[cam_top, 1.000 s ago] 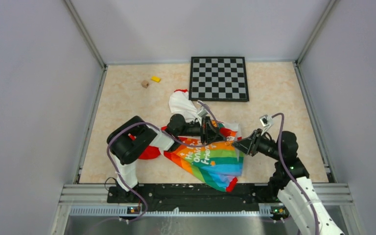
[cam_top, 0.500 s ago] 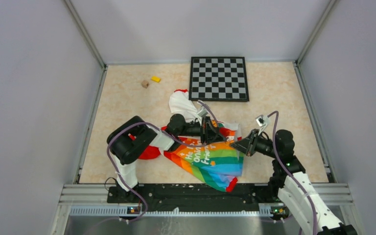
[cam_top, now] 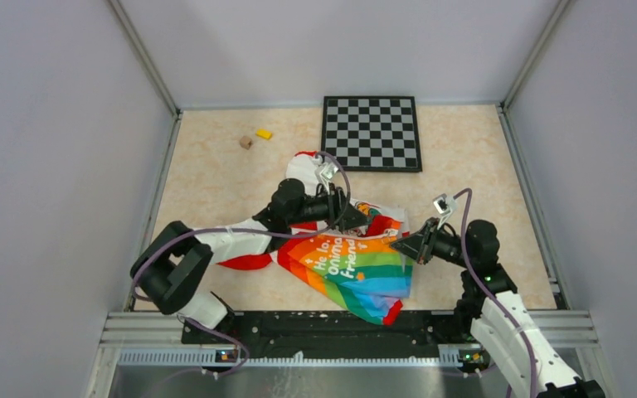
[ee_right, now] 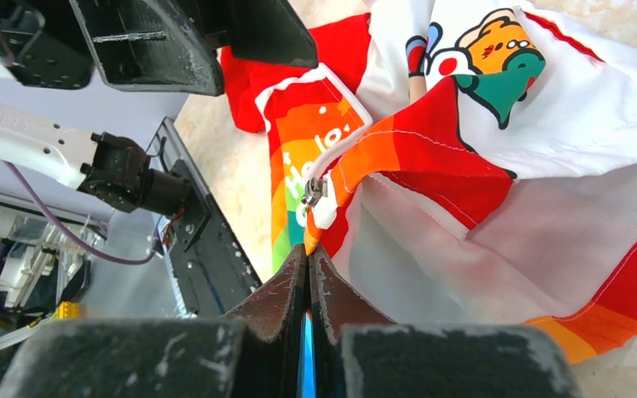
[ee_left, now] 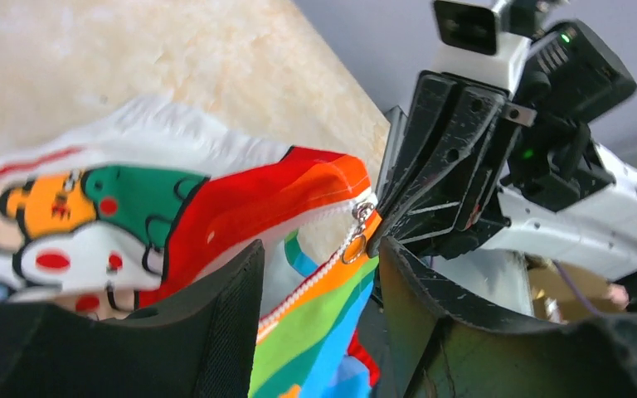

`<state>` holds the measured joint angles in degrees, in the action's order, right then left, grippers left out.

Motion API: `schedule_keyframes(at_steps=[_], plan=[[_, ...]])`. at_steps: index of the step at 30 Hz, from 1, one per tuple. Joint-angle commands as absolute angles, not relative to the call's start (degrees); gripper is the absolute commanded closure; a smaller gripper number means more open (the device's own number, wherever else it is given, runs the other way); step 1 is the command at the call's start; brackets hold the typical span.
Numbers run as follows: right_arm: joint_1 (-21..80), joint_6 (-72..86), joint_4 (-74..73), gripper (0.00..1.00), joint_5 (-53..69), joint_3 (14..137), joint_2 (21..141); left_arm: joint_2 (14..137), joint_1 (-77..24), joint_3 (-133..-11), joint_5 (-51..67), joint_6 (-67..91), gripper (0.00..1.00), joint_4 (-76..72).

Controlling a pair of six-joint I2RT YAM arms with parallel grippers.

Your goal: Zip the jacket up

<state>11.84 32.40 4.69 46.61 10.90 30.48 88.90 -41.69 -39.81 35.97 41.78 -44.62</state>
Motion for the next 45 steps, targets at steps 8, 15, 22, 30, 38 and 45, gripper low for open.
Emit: schedule_keyframes(at_steps=[8,15,22,30,38,45], plan=[[11.7,31.2,8.8,1.0,48.1,10.9,30.1,81.2,-50.7,-36.3,18.8,65.5,0.42,-36.7],[11.8,31.3,8.5,1.0,48.6,10.9,29.3,88.3,-52.9,-35.1,17.6,69.5,0.51,-46.7],[11.8,31.3,8.2,1.0,48.6,10.9,28.9,92.1,-53.2,-36.2,18.8,69.6,0.59,-52.0],[11.7,31.3,8.4,1.0,48.7,10.9,29.2,93.2,-54.2,-36.5,20.3,70.0,0.61,-56.5],[11.8,31.3,8.4,1.0,48.9,10.9,29.1,94.4,-54.4,-37.0,20.9,70.9,0.66,-57.7],[11.8,31.5,8.5,1.0,49.3,10.9,29.1,96.0,-54.5,-37.6,20.9,72.1,0.67,-58.5]])
